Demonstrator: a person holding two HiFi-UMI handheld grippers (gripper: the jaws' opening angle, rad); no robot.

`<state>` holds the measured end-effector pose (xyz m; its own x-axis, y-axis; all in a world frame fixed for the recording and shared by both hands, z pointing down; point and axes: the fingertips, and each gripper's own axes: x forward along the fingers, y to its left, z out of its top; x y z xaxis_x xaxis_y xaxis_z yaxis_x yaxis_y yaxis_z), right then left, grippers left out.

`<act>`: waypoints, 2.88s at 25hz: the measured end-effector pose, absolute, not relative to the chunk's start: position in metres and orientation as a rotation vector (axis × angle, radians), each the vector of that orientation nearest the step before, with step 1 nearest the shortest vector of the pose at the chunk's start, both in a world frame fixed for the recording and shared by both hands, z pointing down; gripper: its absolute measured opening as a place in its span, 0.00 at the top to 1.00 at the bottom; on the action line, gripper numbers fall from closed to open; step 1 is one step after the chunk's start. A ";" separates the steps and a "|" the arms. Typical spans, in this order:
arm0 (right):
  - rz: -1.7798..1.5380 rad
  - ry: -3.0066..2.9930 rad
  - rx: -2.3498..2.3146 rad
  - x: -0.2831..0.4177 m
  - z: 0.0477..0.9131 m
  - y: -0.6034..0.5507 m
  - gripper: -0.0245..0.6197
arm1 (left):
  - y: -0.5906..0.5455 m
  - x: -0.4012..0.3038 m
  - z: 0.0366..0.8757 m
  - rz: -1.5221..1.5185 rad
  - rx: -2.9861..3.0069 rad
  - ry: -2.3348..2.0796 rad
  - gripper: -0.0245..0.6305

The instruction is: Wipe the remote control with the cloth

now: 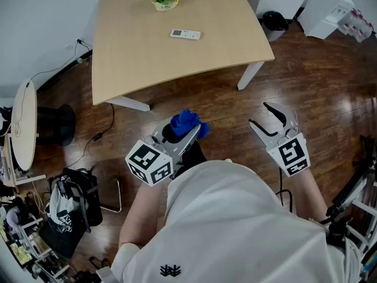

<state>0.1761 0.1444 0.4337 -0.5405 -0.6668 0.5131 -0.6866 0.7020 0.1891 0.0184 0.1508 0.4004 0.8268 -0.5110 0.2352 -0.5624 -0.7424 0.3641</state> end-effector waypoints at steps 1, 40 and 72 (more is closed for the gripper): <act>0.059 -2.337 1.037 0.167 0.433 0.132 0.56 | 0.135 0.011 0.394 0.174 2.576 -0.792 0.74; 0.060 -2.381 0.402 -0.009 0.622 -0.244 0.51 | -0.075 -0.124 0.376 0.149 2.276 -1.181 0.74; 0.126 -2.373 0.319 -0.025 0.666 -0.257 0.63 | -0.098 -0.131 0.395 0.155 2.209 -1.282 0.74</act>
